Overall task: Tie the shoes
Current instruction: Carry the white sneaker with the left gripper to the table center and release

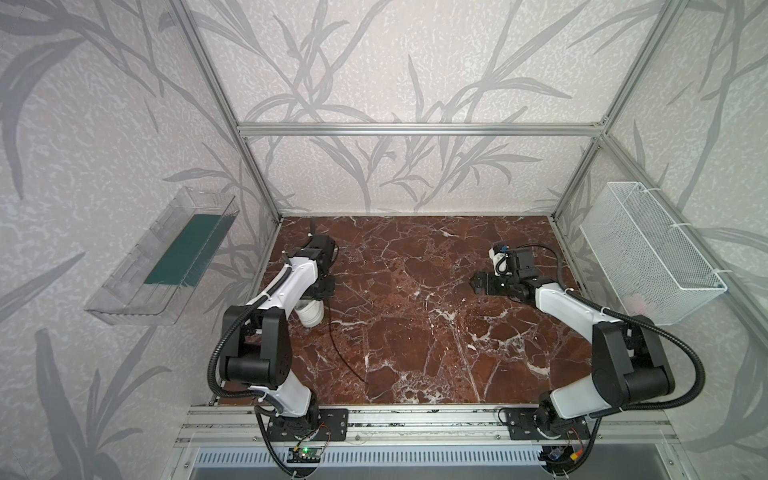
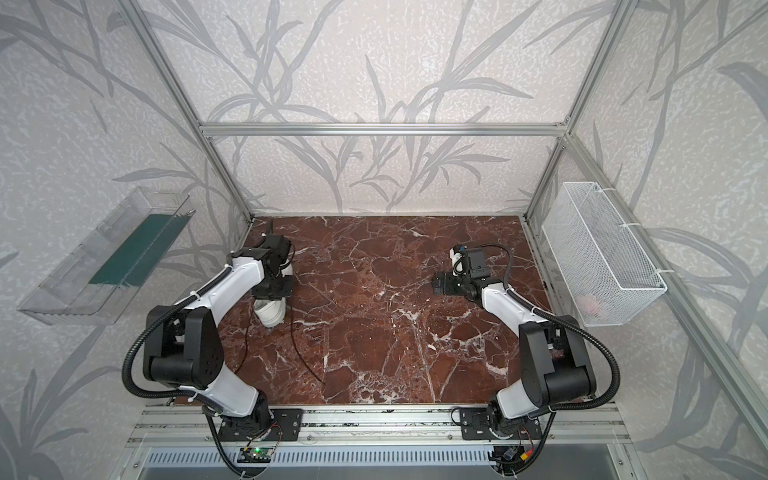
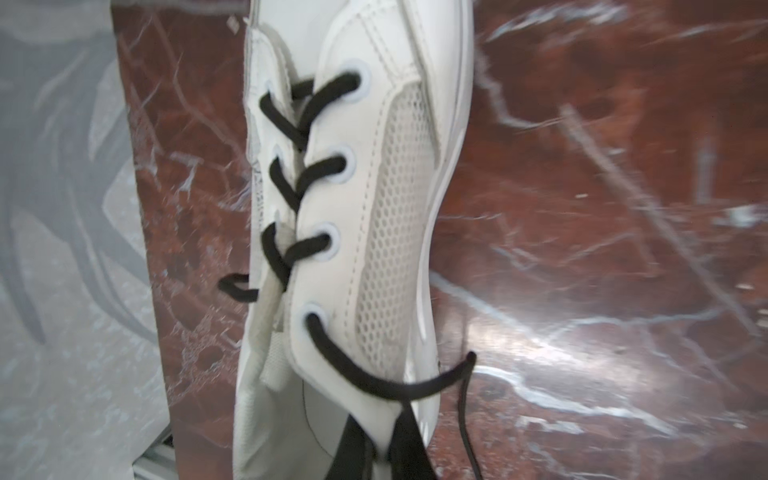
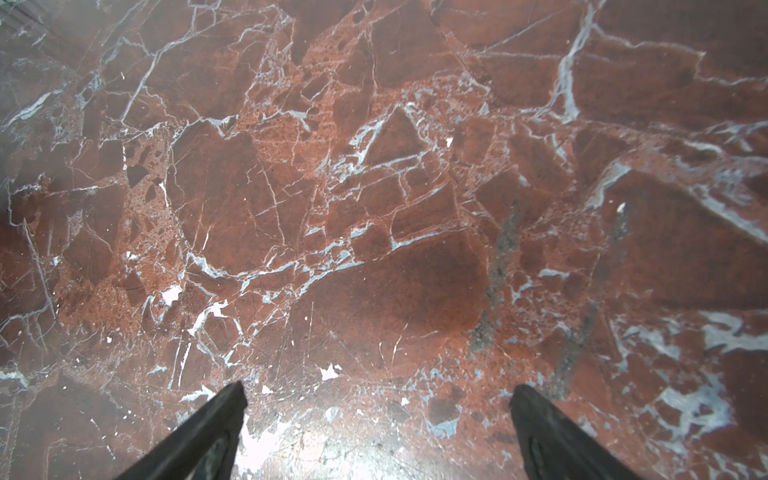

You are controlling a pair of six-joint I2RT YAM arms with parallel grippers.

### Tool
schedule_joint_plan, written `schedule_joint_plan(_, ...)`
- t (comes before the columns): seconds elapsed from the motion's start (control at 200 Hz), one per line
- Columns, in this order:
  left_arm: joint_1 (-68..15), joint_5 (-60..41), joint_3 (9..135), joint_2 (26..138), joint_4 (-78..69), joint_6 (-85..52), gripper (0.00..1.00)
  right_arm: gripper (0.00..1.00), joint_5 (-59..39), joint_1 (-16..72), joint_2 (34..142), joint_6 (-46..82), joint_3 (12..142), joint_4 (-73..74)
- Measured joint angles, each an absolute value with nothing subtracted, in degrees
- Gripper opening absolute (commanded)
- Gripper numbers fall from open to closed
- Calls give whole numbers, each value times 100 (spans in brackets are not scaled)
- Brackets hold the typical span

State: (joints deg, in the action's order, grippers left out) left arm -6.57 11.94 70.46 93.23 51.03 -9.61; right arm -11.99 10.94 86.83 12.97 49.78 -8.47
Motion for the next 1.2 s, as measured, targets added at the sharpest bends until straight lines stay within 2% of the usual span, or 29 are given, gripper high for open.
schedule_joint_plan(0.25,-1896,858,8211,10215,5009,-1564,2,99,-1144,1094,8680,1302,4978,-998)
schedule_joint_plan(0.59,-3068,650,9581,11760,4952,-2215,2,99,-897,1094,8517,1157,4978,-1267)
schedule_joint_plan(0.805,-3218,694,10392,12140,5120,-2224,2,99,-801,1094,8444,1068,4978,-1365)
schedule_joint_plan(1.015,-3214,1529,11021,12499,5551,-1900,3,99,-777,1094,8444,1046,4978,-1396)
schedule_joint_plan(1.2,-3194,1831,11139,12835,5693,-1721,5,99,-777,1094,8444,1046,4978,-1413)
